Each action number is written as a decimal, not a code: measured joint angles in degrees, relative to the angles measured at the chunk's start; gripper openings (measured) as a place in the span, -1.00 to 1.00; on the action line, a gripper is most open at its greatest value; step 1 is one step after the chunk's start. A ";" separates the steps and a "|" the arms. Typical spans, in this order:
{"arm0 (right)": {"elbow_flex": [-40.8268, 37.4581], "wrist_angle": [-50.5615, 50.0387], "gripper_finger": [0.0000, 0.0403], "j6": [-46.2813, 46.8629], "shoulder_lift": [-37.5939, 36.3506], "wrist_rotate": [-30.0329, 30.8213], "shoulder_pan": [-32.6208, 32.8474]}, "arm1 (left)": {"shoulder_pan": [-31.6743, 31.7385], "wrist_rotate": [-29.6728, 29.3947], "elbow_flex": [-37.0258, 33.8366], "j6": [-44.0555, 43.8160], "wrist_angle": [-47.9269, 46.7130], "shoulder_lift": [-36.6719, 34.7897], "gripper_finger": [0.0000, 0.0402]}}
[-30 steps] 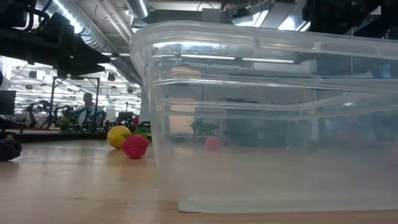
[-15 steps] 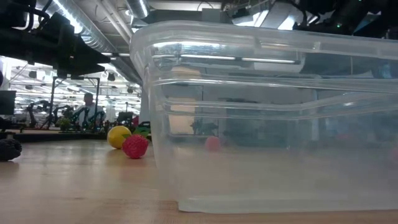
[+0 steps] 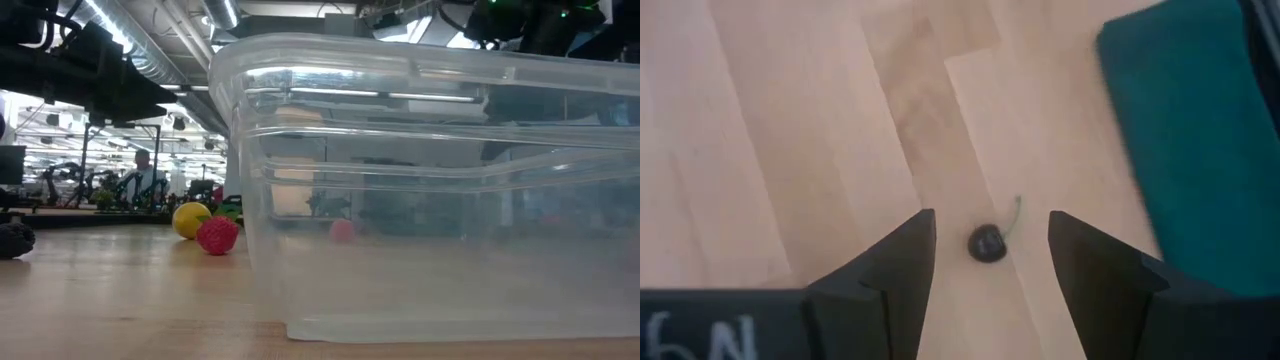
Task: Pick and placing Produce into tupperware
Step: Put the black cherry into the transparent bin
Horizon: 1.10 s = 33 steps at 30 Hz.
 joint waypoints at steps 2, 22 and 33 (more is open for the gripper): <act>0.00 0.07 -0.02 -0.66 1.14 0.01 0.00 | -0.02 0.00 0.00 0.00 0.00 0.02 0.40; -0.02 0.12 0.07 -0.63 5.18 0.01 0.00 | 0.00 -0.02 0.00 0.02 -0.02 0.01 0.40; -0.02 0.49 0.59 3.09 5.18 1.97 0.00 | 0.00 -0.02 0.00 0.02 -0.04 0.00 0.40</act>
